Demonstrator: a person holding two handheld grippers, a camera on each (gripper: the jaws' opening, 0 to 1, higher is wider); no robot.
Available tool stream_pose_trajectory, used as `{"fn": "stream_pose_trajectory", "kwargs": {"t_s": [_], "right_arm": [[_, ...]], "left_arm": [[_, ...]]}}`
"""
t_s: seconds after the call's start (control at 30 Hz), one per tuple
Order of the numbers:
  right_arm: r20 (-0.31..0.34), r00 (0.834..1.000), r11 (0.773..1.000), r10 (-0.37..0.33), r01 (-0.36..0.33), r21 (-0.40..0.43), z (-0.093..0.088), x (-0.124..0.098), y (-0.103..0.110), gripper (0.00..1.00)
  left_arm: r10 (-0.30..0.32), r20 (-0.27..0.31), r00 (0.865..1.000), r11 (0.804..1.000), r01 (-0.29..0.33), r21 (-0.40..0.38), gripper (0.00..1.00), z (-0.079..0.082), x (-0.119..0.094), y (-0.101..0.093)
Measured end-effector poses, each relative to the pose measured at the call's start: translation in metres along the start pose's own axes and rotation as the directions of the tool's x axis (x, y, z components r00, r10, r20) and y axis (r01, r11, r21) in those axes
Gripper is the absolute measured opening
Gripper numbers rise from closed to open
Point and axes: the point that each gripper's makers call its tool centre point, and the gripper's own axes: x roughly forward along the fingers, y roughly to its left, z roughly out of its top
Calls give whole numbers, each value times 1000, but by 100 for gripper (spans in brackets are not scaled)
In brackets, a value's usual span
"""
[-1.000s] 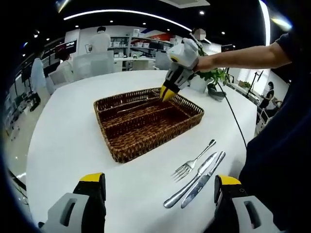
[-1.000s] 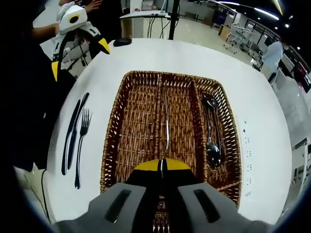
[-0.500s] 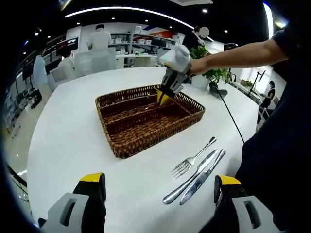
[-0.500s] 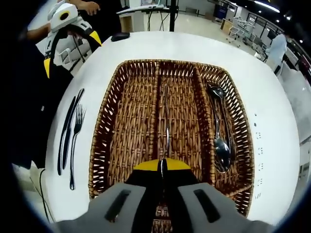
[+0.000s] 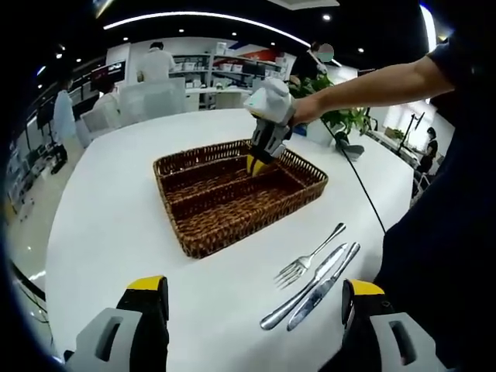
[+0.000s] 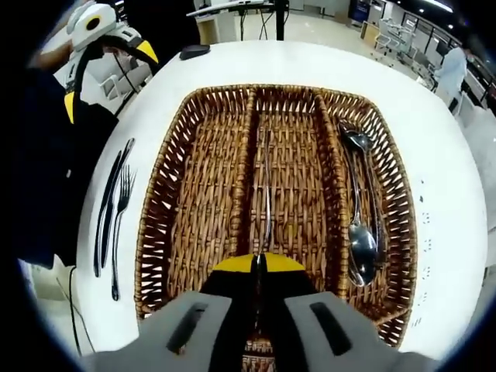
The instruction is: Arrange the knives, forks, and spoons in their matching storage slots by inserting each utensil handle-first until every utensil is classified and aligned in the correct compartment
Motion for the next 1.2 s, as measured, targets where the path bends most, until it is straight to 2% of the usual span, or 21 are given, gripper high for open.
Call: {"fn": "stream_pose_trajectory", "kwargs": {"t_s": [0.13,0.3,0.9,1.1,1.2], "right_arm": [[-40,999,999,11,-12,-30,-5,4,0,2],[-47,998,1000,30,-29,9,-7,2,1,2],[-8,999,998,34,-33,45,-11,-17,6,5],[7,1000,998,10,-10,62,-13,-27,7,9],[19,1000,997,-7,5,75,-12,-32,7,16]], "left_arm": [[12,2,1000,1000,-12,-3,97,0,-1,1],[19,-1,1000,1000,-19,-9,97,-4,-2,0],[26,24,999,1000,-26,-18,97,-4,-3,-9],[14,16,1000,1000,-14,-6,97,-6,-2,-15],[10,22,1000,1000,-10,-1,97,-5,-1,-16]]}}
